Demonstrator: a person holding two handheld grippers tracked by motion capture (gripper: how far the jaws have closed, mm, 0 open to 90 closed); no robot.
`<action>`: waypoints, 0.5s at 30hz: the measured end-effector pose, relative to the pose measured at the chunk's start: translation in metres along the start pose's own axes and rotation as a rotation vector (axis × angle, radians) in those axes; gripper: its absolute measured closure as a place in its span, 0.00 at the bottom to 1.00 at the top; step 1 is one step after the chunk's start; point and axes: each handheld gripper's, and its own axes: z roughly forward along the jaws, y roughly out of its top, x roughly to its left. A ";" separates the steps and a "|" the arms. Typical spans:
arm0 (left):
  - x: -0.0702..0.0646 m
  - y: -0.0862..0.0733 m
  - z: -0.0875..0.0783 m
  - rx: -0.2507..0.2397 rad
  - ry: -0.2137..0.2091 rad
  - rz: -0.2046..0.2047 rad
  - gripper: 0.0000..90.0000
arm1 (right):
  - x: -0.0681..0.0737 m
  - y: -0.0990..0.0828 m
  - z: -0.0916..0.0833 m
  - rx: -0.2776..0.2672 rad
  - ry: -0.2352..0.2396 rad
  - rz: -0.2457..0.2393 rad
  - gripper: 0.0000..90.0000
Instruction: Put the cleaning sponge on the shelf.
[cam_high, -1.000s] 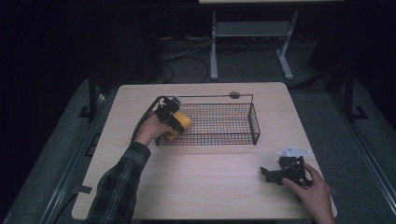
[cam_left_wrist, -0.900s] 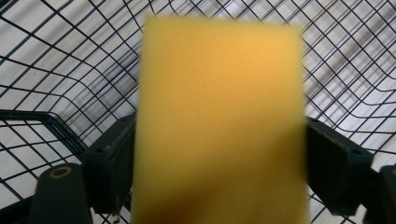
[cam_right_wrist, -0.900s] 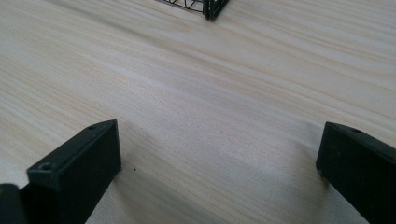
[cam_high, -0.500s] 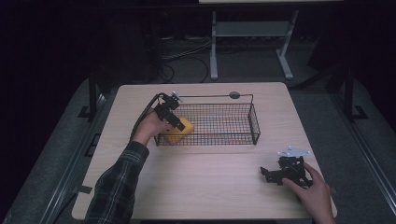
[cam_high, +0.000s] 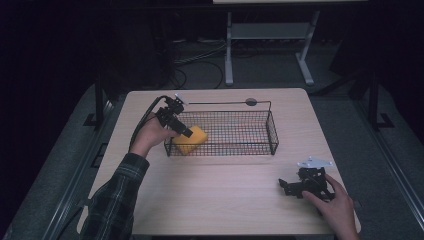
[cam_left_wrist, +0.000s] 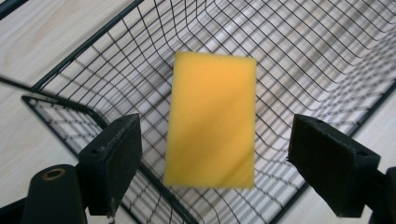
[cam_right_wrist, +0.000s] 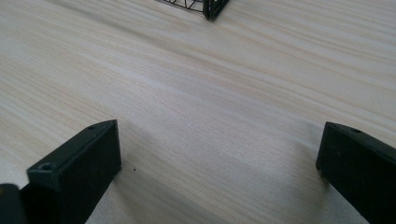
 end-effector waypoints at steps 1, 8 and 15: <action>-0.001 -0.003 -0.002 -0.005 0.002 0.000 0.19 | 0.000 0.000 0.000 0.000 0.000 0.000 0.00; -0.001 -0.025 -0.017 -0.042 0.018 -0.014 0.19 | 0.000 0.000 0.000 0.000 0.000 0.000 0.00; -0.006 -0.050 -0.031 -0.085 0.042 -0.021 0.19 | 0.000 0.000 0.000 0.000 0.000 0.000 0.00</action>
